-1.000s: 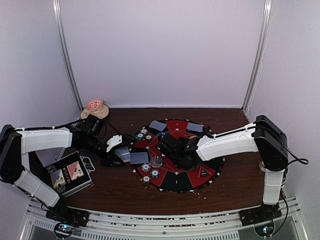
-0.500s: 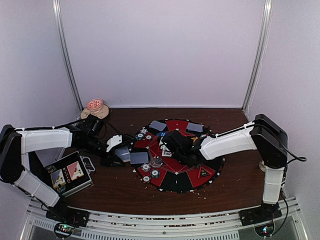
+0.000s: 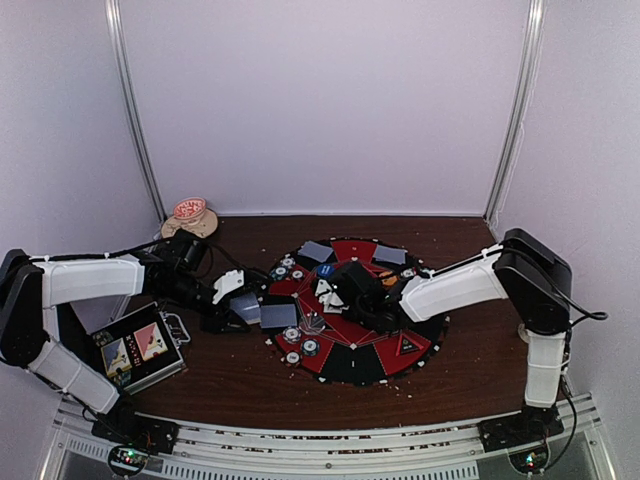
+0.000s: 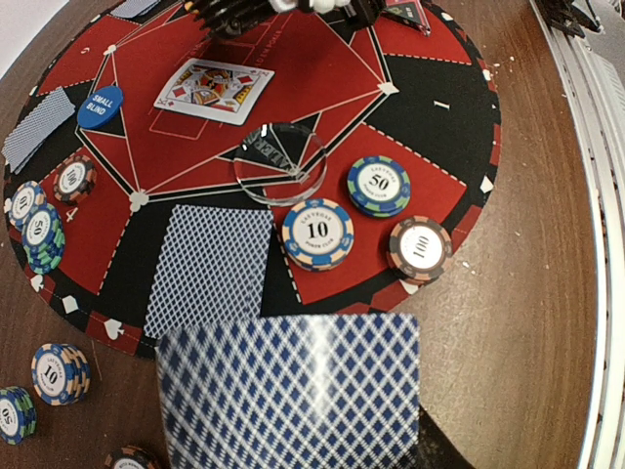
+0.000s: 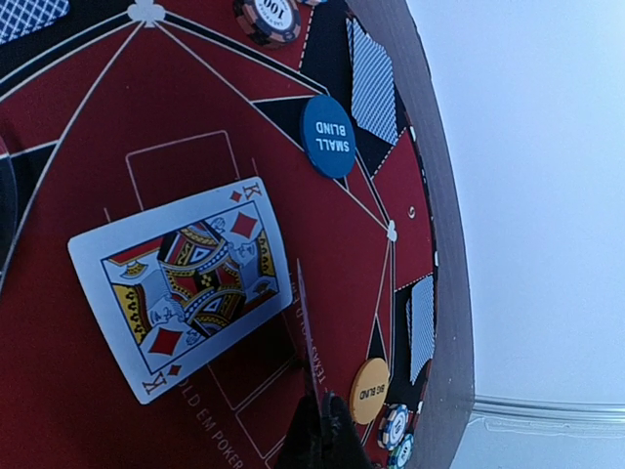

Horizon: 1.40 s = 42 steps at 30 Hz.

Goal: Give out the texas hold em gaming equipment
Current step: Flop the poker card in the community card area.

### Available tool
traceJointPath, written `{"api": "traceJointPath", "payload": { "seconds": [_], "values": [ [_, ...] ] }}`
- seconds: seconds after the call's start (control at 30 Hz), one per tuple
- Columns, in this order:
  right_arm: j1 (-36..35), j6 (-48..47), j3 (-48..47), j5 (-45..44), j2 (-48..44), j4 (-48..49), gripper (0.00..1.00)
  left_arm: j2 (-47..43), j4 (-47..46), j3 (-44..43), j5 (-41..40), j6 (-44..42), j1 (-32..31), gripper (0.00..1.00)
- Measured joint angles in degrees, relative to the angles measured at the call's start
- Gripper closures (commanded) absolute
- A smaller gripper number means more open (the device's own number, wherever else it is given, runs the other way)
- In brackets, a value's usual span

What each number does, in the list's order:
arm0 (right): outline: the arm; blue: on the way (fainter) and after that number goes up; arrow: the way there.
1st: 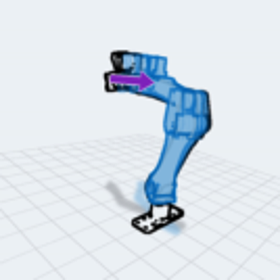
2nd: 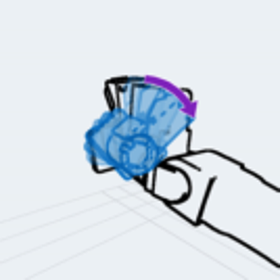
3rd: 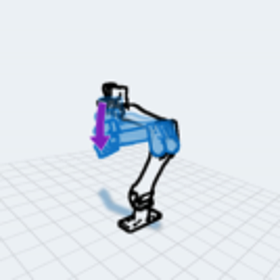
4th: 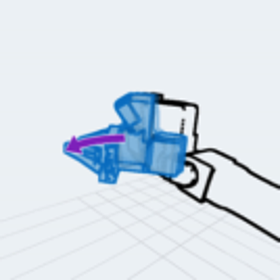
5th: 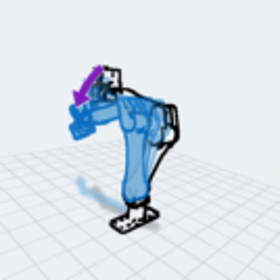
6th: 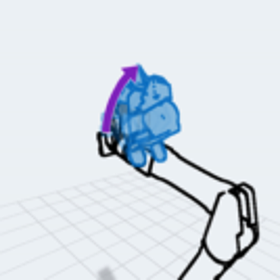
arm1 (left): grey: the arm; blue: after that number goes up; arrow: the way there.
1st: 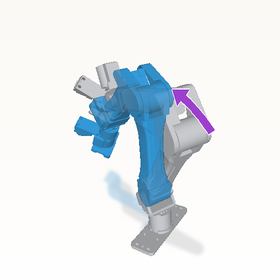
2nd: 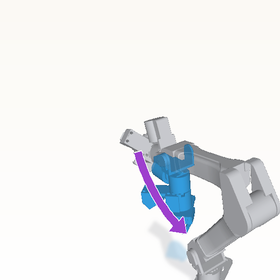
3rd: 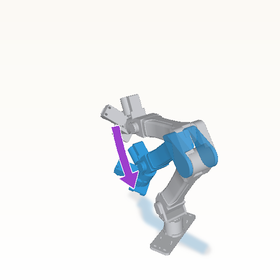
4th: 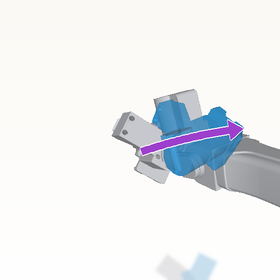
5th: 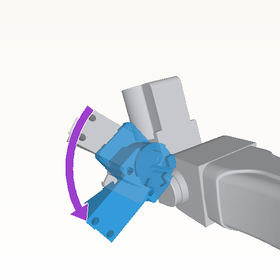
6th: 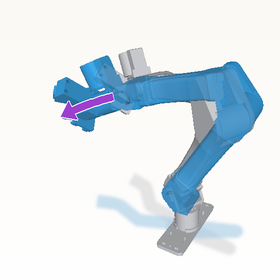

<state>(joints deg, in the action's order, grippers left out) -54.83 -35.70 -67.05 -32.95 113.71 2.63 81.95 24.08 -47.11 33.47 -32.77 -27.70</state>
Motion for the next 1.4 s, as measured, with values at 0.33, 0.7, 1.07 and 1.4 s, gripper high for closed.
{"api": "traceJointPath", "payload": {
  "seconds": [0.33,0.7,1.07,1.4],
  "values": [
    [-0.07,-0.07,-0.39,1.92,3.65,-0.11,1.0,0.0,0.0,0.0,0.0,0.0,0.0,0.55],
    [-0.81,0.24,-1.07,5.05,3.65,-1.9,0.88,0.0,0.0,0.0,0.0,0.0,0.0,0.54],
    [-1.6,1.64,-1.27,6.32,3.63,-4.79,0.77,0.0,0.0,0.0,0.0,0.0,0.0,0.54],
    [-3.06,2.93,-1.75,6.64,2.38,-7.58,0.69,0.0,0.0,0.0,0.0,0.0,0.0,0.54]
  ]
}}
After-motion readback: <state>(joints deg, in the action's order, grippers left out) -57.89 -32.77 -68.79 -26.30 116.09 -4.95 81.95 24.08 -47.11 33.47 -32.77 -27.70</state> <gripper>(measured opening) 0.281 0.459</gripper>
